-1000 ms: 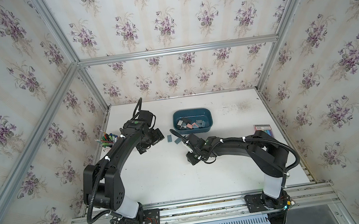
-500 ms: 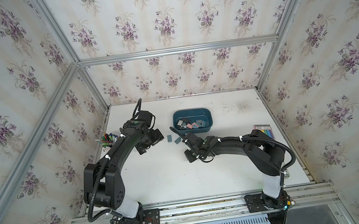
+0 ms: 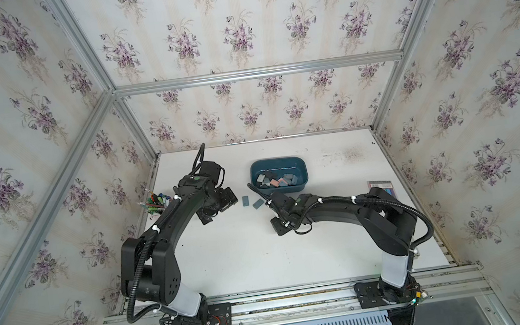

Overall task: Put the eraser in the storage box
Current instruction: Pick up the eraser from the center of the board, then place the eraser in the storage box.

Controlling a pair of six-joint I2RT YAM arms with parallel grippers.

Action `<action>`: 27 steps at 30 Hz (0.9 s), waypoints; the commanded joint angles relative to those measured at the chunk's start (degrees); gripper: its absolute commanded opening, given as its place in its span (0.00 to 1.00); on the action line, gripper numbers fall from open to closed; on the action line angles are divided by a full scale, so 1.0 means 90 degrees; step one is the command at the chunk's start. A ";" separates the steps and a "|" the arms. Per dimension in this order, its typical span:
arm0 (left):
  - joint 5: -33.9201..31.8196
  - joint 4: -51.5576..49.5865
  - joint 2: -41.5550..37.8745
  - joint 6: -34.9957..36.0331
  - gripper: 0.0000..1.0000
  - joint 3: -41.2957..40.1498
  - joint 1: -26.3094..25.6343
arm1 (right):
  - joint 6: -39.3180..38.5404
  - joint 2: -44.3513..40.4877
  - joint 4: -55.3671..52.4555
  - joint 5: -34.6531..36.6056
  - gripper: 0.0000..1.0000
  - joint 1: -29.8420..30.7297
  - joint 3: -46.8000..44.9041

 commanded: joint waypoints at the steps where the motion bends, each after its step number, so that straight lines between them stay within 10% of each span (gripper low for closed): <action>1: 0.0041 0.0081 0.0017 0.0051 1.00 -0.0051 0.0002 | -0.0113 -0.0181 -0.0501 0.0151 0.21 -0.0174 0.0240; 27: 0.0116 -0.0081 0.0788 0.0049 1.00 0.0375 -0.0014 | -0.0825 0.1804 -0.1620 -0.0718 0.29 -0.1951 0.4027</action>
